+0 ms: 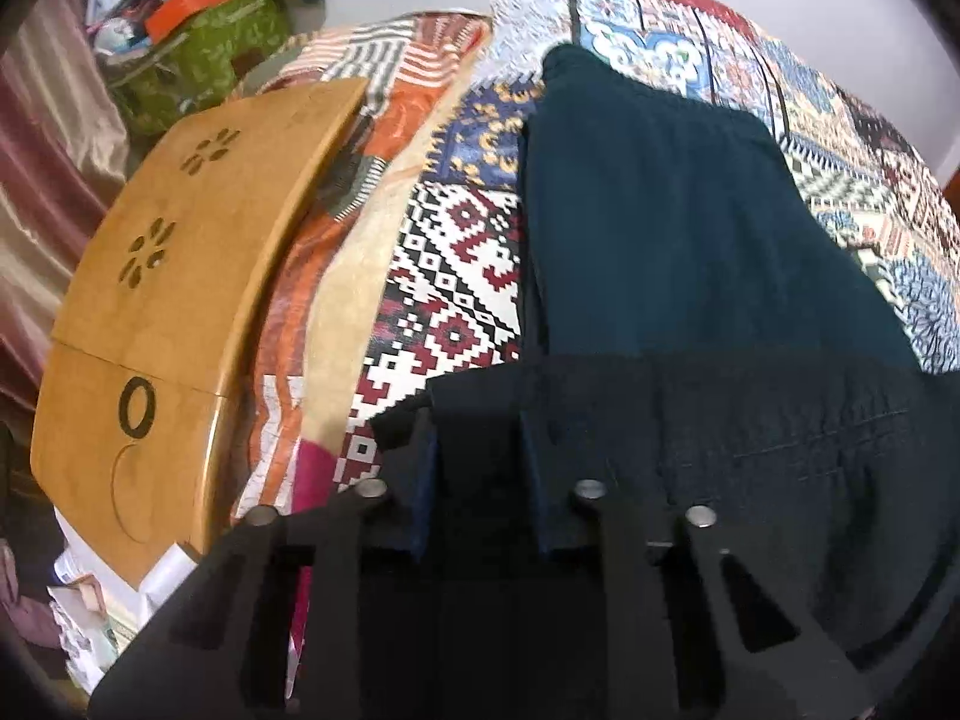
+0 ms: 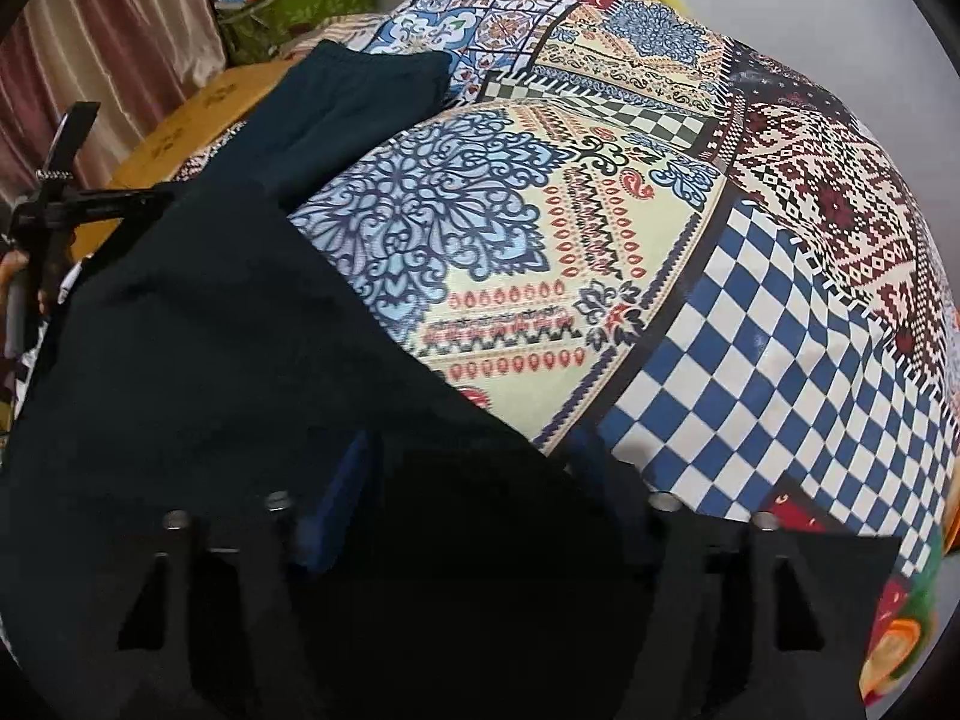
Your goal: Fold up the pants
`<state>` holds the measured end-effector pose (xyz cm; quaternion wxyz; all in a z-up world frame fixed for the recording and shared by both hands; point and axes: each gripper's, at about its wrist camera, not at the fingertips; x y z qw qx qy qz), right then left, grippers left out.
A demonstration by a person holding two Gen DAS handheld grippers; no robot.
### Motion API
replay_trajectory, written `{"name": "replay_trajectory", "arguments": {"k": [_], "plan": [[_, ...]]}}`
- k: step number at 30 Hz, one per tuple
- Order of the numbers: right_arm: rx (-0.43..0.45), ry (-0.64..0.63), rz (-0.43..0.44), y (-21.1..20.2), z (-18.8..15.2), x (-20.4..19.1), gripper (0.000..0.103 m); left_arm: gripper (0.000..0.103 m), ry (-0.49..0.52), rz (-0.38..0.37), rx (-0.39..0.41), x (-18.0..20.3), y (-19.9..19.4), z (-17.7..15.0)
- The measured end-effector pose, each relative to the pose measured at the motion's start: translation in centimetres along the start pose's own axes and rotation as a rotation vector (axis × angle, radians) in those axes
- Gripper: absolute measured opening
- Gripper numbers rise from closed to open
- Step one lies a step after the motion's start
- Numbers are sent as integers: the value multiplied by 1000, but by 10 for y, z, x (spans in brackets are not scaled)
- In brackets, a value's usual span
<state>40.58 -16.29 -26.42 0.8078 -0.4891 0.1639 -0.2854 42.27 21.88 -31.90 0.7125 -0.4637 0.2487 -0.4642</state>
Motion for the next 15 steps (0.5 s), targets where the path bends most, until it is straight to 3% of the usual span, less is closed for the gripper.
{"name": "replay_trajectory", "arguments": {"k": [2,5,15], "plan": [[15,3,8,-1,-1,-4,29,17,-12,8,9,0,-5,0],[16,35,-10,-1,0,-6,9,13,-12,21,32,2,-17,-1],[122,32,-141,-58,-5,-23,5,9,-1,-38,130,-12,-100,-8]]}}
Point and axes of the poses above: each gripper's, at about its wrist camera, not at the fingertips, and y roughly the way its jaws point, x to its right, z to its top, and after that the axes turned 13 degrees about -y, right-handed
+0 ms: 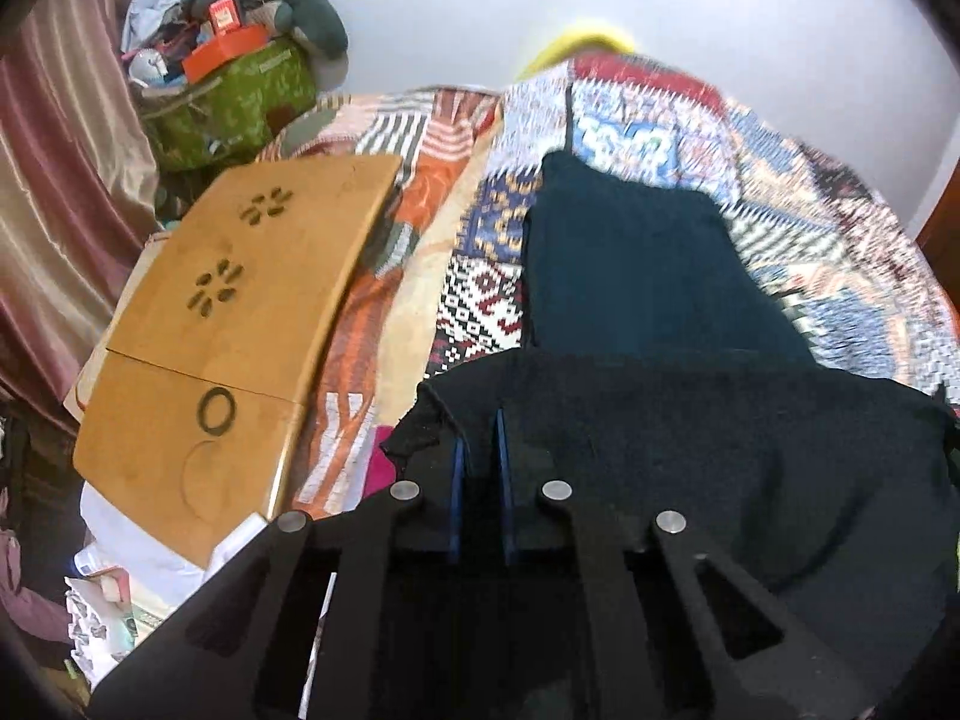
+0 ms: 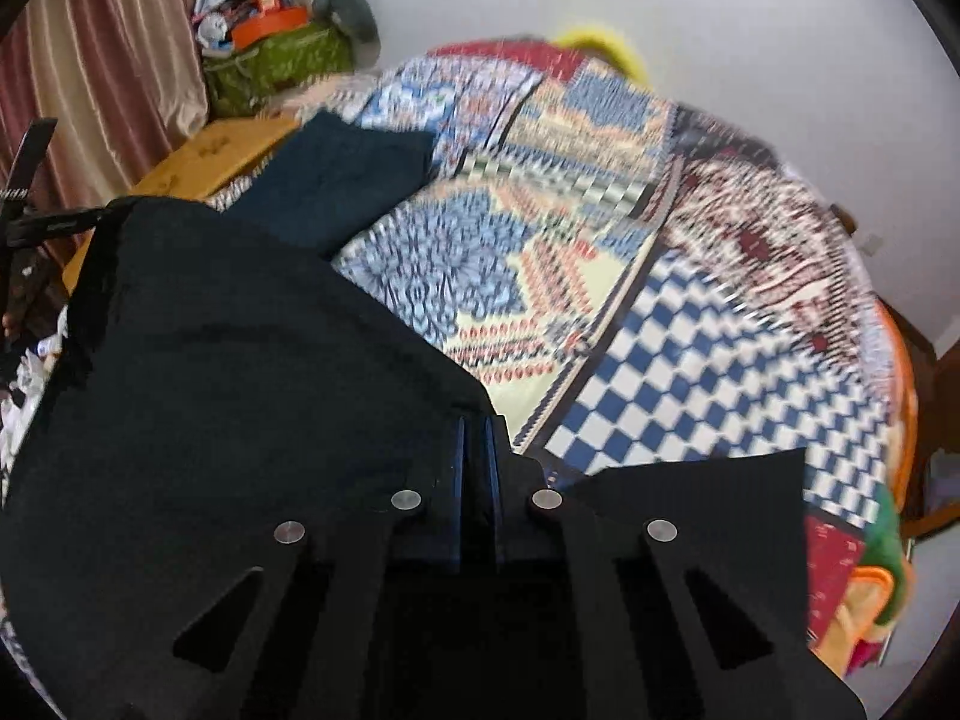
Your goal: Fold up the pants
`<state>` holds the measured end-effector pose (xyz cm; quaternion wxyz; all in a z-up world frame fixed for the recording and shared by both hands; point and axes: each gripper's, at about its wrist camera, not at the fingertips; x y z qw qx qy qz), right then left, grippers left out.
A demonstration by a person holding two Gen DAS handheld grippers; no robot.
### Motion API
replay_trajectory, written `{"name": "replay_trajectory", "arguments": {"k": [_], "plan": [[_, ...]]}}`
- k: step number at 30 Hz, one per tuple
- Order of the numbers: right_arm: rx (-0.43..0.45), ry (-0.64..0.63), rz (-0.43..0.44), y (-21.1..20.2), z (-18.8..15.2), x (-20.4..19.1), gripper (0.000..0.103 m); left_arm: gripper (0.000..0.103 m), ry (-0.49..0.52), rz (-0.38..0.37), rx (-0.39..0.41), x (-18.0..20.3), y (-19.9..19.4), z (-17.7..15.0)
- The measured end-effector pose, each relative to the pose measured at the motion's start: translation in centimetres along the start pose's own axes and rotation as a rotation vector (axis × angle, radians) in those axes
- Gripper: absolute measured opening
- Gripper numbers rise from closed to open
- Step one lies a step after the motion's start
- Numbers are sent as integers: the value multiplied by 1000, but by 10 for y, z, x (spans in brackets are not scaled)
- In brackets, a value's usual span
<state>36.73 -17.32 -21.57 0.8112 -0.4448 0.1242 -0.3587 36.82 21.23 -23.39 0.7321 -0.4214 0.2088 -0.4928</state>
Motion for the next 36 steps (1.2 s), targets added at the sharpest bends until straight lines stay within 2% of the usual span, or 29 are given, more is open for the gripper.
{"name": "replay_trajectory", "arguments": {"k": [8,16,22,30,32,36], "plan": [[95,12,-46,-72,-7,-15,2,7,10,-72,91,-10,-91,-20],[144,10,-28,-121,-39,-53,2,5,27,-101,127,-33,-156,-70],[173,44,4,-139,-70,-77,3,5,10,-89,111,-56,-176,-110],[174,72,38,-152,-113,-111,3,6,-29,-70,21,-88,-173,-167],[161,94,48,-151,-123,-114,3,6,-48,-33,-18,-93,-166,-177],[148,151,37,-156,-137,-106,3,6,-66,26,-2,-103,-168,-183]]}}
Point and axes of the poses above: each gripper's, at about its wrist camera, not at the fingertips, and y roughly the way its jaws point, x to its right, z to its top, and after that the axes turned 13 degrees about -y, right-handed
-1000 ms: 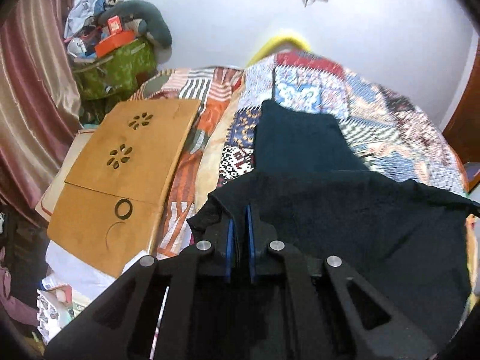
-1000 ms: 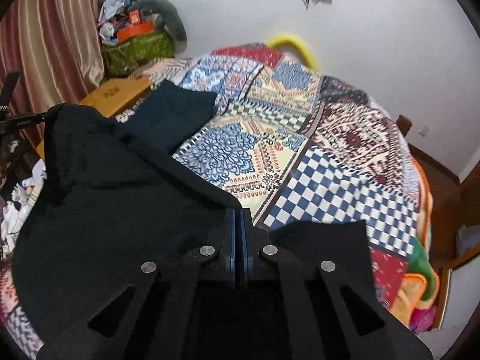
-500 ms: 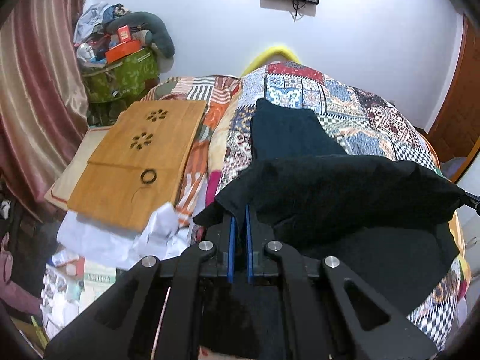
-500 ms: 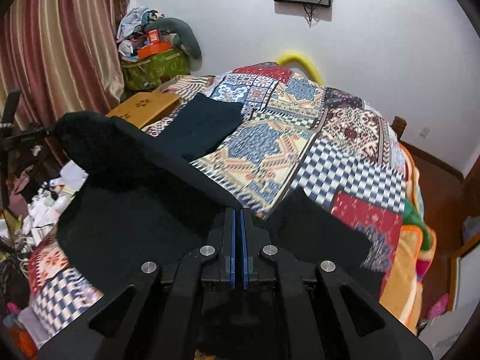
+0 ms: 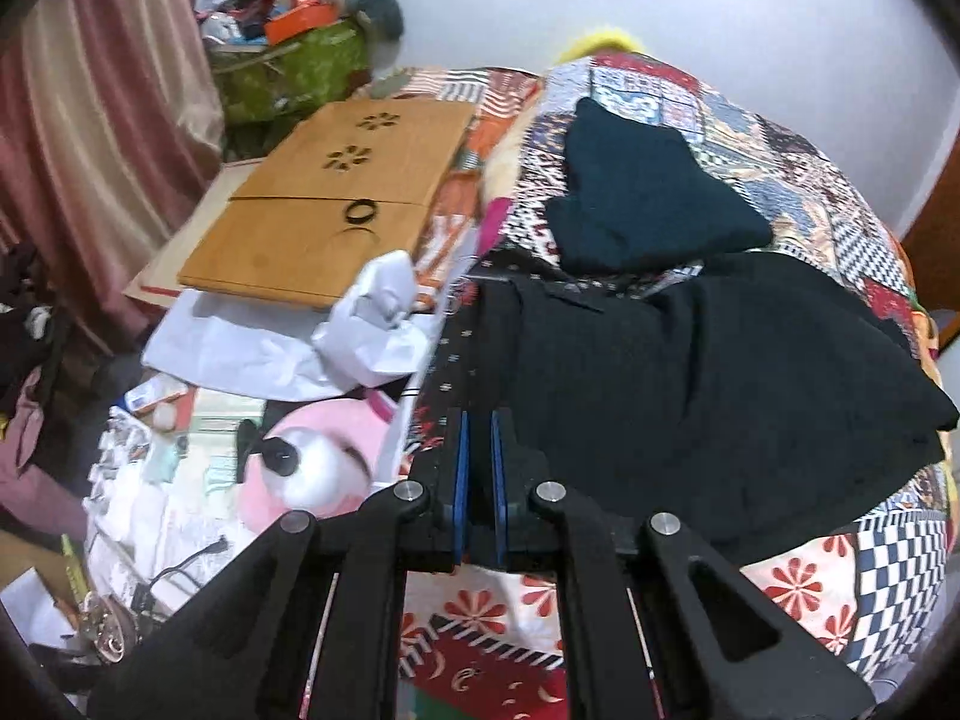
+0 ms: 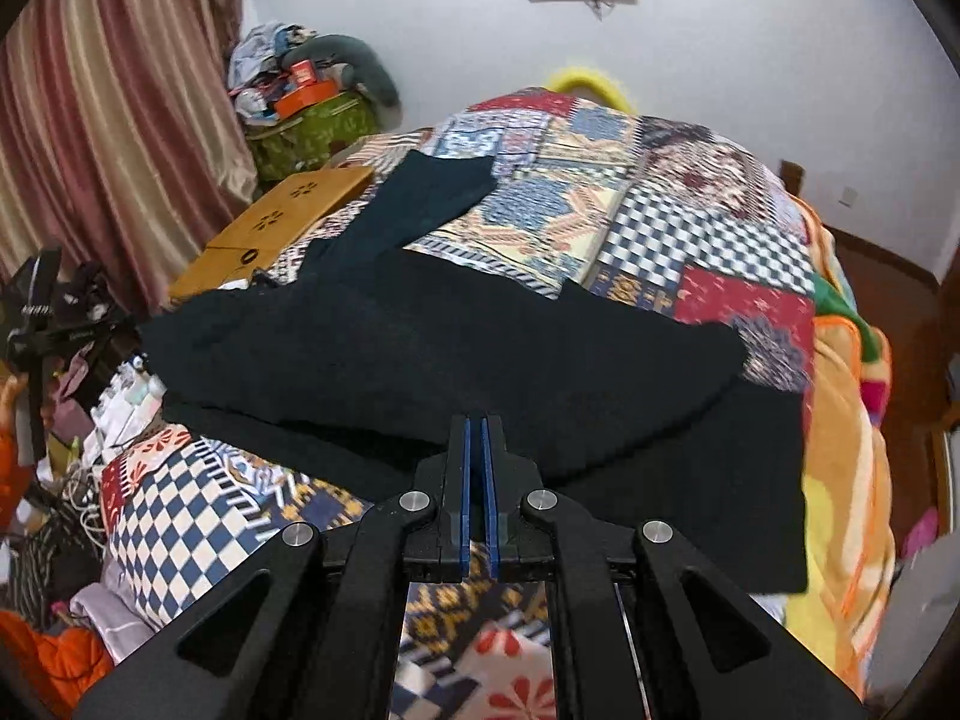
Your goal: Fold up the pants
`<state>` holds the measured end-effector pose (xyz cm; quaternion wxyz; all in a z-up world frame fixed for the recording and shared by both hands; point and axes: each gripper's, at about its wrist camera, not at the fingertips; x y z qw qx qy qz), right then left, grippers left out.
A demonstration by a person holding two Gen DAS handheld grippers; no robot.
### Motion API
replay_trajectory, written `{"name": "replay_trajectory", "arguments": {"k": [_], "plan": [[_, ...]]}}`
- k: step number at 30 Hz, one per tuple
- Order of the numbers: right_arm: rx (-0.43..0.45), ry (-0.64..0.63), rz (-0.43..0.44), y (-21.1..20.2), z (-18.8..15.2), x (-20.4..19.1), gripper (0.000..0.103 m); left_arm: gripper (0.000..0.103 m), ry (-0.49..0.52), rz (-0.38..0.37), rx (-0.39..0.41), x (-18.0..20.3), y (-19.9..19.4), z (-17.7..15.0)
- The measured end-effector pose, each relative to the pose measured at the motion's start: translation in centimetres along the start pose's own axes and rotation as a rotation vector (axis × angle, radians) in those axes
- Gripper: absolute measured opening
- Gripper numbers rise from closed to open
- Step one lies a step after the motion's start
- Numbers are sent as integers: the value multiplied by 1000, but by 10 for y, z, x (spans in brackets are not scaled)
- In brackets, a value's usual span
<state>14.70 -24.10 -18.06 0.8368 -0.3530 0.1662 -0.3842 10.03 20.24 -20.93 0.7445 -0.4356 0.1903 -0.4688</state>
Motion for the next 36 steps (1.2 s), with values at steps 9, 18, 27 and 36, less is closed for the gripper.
{"name": "replay_trajectory", "arguments": {"k": [9,18,27,36], "plan": [[-20,59,-99,-8,8,33,23,40,11,-55,3,24,1,19],[-59,64,-115,40,37,59,60,70,108,-91,-27,99,37,49],[-169,82,-31,125,65,83,60,71,193,-94,-84,157,94,62],[-300,117,35,194,69,102,52,71,255,-78,-135,177,133,53]]}}
Point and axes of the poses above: each gripper's, at about its wrist camera, not at the fingertips, and y roughly the way its jaws point, x to its right, z to its top, and after that the axes turned 13 degrees about -y, right-handed
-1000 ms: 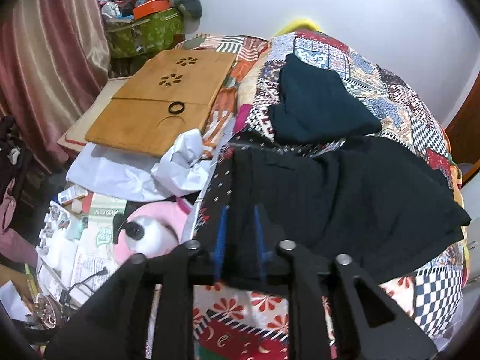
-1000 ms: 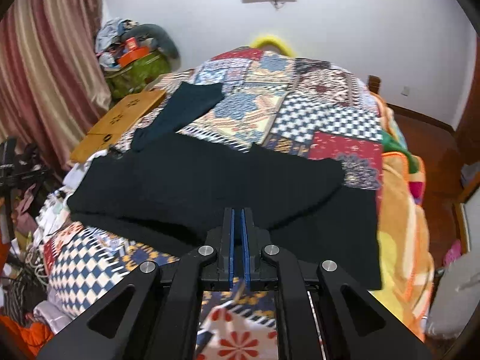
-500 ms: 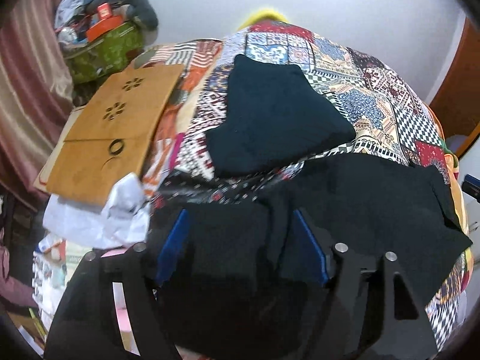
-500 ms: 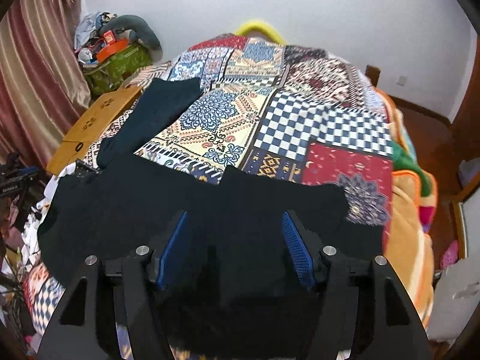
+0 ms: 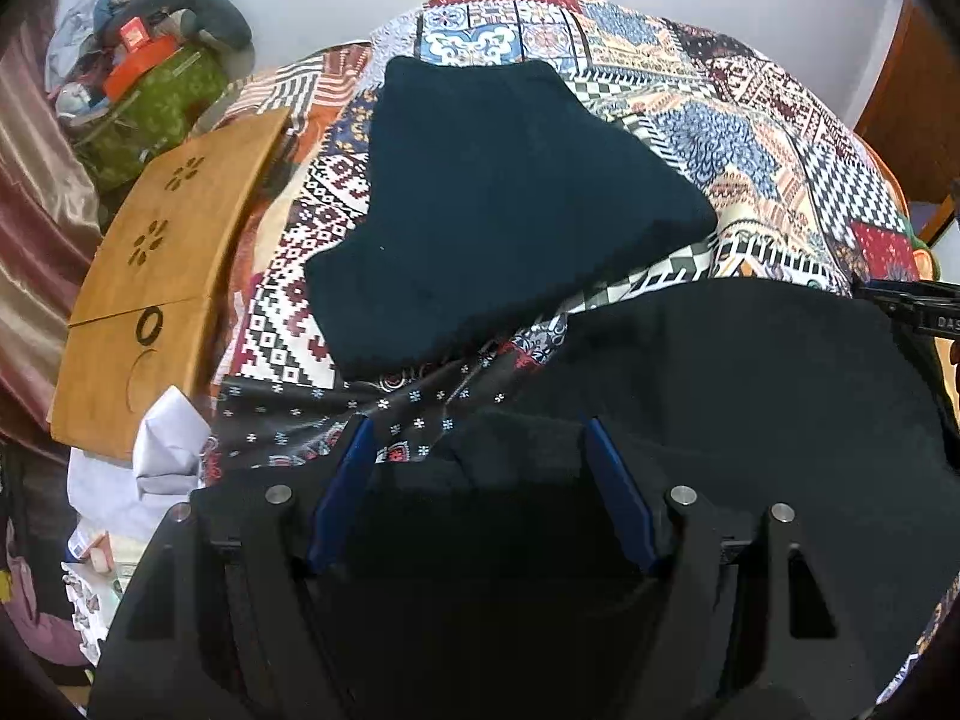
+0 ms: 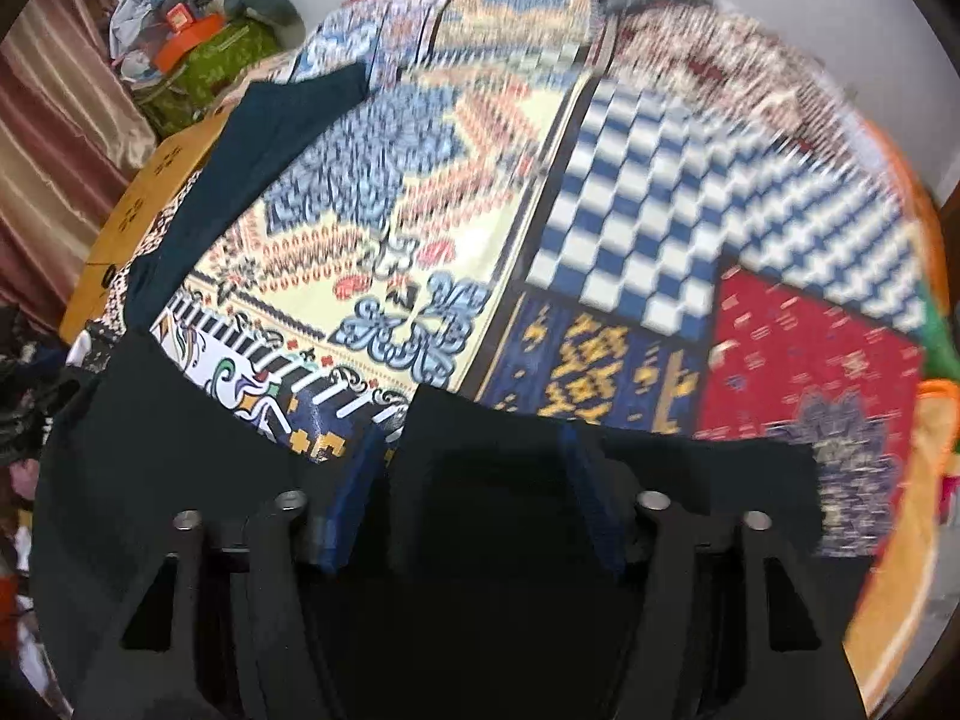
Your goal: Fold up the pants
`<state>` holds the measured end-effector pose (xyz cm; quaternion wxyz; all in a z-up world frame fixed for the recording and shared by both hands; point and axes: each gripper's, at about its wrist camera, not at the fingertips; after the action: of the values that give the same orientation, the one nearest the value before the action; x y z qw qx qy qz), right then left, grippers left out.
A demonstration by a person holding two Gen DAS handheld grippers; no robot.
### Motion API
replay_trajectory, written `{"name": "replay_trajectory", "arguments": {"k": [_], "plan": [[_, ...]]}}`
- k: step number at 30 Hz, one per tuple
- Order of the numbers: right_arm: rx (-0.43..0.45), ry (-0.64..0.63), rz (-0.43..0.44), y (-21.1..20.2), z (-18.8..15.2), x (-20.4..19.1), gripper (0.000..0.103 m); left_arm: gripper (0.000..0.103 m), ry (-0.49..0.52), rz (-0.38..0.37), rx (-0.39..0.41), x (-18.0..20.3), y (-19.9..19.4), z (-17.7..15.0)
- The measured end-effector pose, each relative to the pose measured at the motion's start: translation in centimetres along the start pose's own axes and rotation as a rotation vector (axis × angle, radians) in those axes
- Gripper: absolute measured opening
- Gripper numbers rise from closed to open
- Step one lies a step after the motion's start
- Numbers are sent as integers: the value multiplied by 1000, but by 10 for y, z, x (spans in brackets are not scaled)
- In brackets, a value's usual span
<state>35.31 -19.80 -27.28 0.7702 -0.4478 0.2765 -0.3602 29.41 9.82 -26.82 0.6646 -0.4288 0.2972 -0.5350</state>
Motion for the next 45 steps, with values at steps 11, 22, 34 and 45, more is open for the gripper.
{"name": "replay_trajectory", "arguments": {"k": [11,22,34,45], "plan": [[108,20,-12,-36,-20,19,13,71,19,8,13,14,-12,-3],[359,65,-173,-182,-49,57,13,74,86,-13,-31,51,-34,-30],[266,125,-226,-169,-147,80,14,81,81,21,-42,67,-48,-56],[31,206,-275,-120,-183,60,20,88,15,-44,-71,45,-54,-63]]}}
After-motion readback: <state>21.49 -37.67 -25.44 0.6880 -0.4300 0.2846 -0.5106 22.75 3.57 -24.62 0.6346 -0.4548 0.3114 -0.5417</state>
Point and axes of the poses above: each gripper's, at about its wrist camera, not at the fingertips, and y roughly the way its jaws point, x to its right, z to its top, and after that the axes turned 13 degrees about -y, right-handed
